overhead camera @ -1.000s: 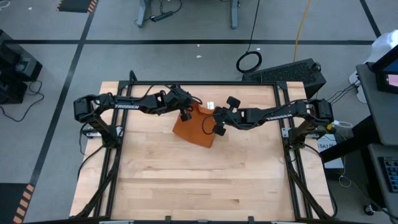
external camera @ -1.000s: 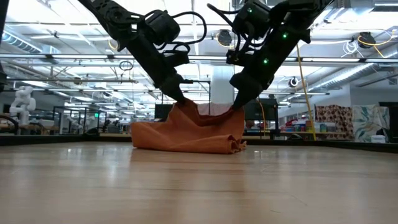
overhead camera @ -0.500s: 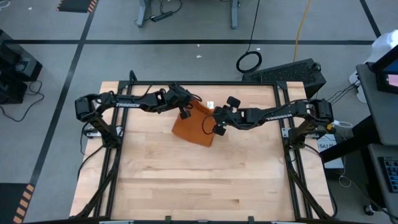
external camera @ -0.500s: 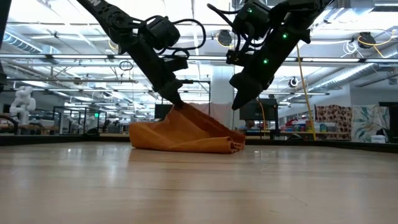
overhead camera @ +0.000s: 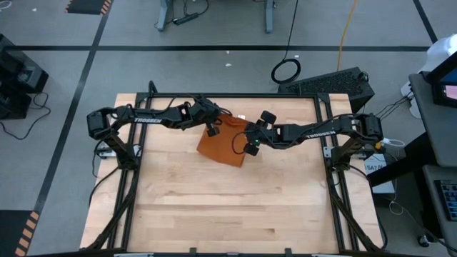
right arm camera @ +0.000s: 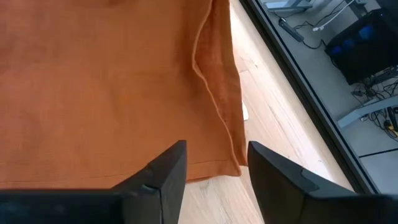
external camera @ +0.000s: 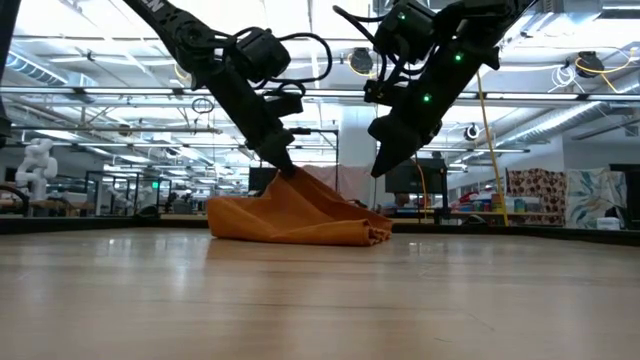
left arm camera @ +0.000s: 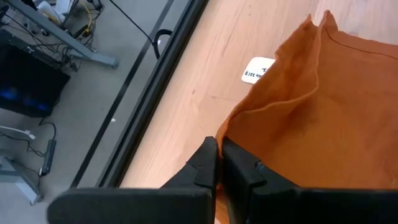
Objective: Roll towel
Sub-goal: Roll the brown towel
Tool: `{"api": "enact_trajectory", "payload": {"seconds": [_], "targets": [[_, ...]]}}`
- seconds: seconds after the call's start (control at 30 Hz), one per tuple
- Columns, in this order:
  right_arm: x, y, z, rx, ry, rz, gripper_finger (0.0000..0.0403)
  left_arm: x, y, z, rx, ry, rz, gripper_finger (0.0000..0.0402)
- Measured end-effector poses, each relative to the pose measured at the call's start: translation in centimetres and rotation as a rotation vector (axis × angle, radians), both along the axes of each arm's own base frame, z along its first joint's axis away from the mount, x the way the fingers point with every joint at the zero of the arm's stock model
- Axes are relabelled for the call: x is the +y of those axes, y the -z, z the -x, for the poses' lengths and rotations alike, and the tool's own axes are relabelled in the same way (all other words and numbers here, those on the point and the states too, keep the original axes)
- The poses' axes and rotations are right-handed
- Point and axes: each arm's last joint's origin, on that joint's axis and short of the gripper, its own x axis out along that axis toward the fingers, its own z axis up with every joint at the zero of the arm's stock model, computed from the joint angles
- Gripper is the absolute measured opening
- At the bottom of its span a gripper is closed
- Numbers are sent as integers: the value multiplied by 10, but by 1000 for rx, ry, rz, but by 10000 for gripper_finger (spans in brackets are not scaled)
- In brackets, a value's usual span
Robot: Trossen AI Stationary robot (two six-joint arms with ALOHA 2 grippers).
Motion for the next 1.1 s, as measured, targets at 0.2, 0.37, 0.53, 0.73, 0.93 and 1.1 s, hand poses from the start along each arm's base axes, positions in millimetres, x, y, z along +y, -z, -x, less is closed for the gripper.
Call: {"api": "enact_trajectory", "payload": {"seconds": [0.2, 0.37, 0.53, 0.73, 0.93, 1.1], "targets": [[0, 0, 0, 3, 2, -2, 160, 0, 0, 0, 0, -1, 0, 64], [0, 0, 0, 5, 1, -2, 160, -1, -6, 3, -18, -24, 4, 143], [2, 2, 1, 21, -15, -18, 160, -6, -31, 13, -46, -77, 5, 201], [12, 1, -3, -18, -94, -90, 160, -20, -30, 19, -133, 116, 273, 201], [27, 14, -7, -240, -237, -186, 159, -29, 17, 36, -44, 67, 344, 155], [34, 47, 7, -501, -355, -283, 140, -41, 44, 52, 21, 23, 428, 111]]}}
